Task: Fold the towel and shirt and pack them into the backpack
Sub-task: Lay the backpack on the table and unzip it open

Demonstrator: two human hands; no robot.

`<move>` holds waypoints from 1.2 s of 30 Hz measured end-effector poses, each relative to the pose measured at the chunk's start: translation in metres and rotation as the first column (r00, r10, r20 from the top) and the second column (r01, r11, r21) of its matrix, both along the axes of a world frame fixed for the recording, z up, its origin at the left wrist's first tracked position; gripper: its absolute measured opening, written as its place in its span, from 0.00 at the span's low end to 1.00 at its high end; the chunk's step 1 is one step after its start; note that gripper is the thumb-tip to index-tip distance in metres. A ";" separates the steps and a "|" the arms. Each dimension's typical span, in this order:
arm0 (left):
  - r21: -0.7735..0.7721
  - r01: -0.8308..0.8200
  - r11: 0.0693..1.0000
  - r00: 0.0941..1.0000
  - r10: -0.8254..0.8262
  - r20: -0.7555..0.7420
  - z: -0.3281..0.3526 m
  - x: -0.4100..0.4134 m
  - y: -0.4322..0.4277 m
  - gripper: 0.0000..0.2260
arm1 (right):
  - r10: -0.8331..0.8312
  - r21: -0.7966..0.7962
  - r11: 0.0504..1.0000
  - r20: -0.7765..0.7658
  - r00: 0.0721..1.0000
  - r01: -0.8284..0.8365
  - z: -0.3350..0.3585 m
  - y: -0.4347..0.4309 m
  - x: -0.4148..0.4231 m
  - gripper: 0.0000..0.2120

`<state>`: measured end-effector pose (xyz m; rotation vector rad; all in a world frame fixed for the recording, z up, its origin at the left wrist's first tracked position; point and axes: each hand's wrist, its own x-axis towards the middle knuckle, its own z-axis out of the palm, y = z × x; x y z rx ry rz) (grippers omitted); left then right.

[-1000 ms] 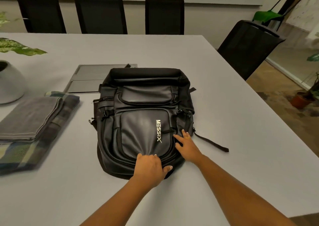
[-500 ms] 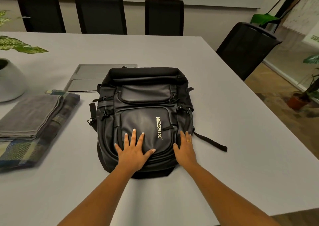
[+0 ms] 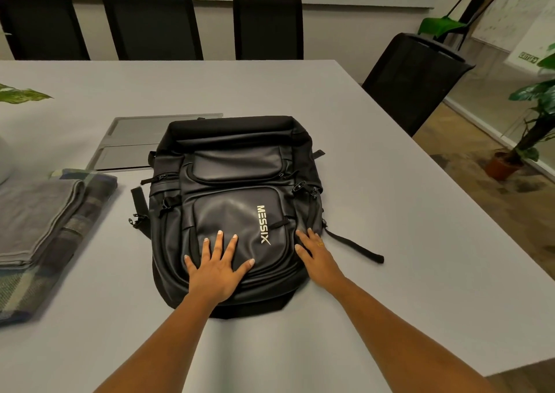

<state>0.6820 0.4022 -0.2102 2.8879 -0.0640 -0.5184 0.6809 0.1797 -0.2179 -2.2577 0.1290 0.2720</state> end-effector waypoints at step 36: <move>0.019 0.235 0.972 0.972 -0.234 -0.023 0.008 0.037 -0.077 0.28 | -0.371 0.028 0.928 0.147 0.917 0.371 0.031 -0.034 0.101 0.21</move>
